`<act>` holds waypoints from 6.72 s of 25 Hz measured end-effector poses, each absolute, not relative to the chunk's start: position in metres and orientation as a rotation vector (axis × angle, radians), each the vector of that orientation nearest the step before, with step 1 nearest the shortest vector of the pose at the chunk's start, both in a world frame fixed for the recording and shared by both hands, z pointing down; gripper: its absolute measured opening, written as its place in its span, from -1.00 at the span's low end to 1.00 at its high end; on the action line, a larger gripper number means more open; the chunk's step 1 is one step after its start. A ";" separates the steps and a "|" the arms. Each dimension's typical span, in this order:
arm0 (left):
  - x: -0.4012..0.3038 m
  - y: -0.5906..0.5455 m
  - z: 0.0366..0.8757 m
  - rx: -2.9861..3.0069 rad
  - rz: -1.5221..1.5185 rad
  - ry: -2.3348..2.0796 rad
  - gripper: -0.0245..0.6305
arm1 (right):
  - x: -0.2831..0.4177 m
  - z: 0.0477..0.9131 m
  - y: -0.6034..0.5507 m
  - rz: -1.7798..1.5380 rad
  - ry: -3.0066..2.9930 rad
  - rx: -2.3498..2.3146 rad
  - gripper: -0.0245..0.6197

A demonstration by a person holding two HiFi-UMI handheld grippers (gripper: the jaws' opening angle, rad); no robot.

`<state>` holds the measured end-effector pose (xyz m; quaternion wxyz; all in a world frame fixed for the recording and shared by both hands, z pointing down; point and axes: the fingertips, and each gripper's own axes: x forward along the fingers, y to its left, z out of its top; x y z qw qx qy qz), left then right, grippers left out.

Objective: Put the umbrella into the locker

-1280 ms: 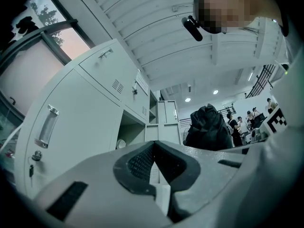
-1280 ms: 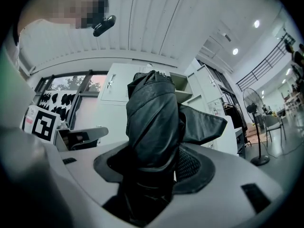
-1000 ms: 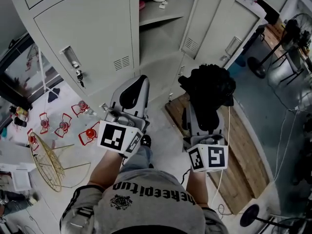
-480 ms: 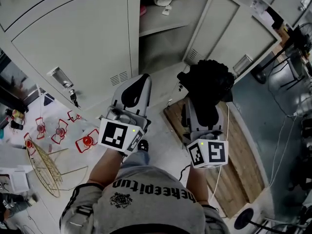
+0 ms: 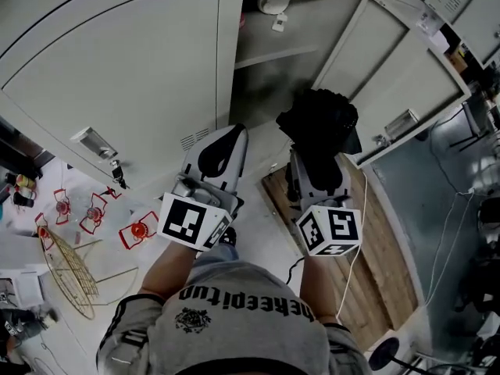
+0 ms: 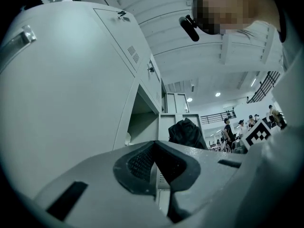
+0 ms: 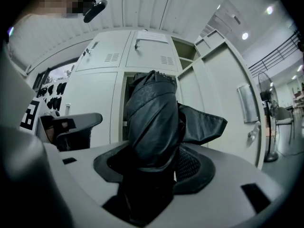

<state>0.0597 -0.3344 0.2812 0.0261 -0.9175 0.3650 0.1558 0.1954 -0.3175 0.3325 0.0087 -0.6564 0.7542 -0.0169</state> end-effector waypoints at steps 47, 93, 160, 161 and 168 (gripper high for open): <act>0.083 -0.381 0.311 -2.820 0.378 1.197 -0.92 | 0.190 0.454 -0.505 -0.554 2.825 -2.096 -0.15; 0.094 -0.396 0.314 -2.782 0.355 1.326 -0.92 | 0.188 0.410 -0.588 -0.388 2.797 -2.027 -0.80; 0.153 -0.279 0.280 -2.678 0.374 1.411 -0.92 | 0.276 0.307 -0.309 -0.029 2.548 -1.822 -0.91; 0.155 -0.277 0.280 -2.676 0.376 1.412 -0.92 | 0.279 0.306 -0.305 -0.026 2.540 -1.825 -0.91; 0.167 -0.263 0.278 -2.667 0.392 1.407 -0.92 | 0.297 0.299 -0.275 -0.013 2.494 -1.825 -0.91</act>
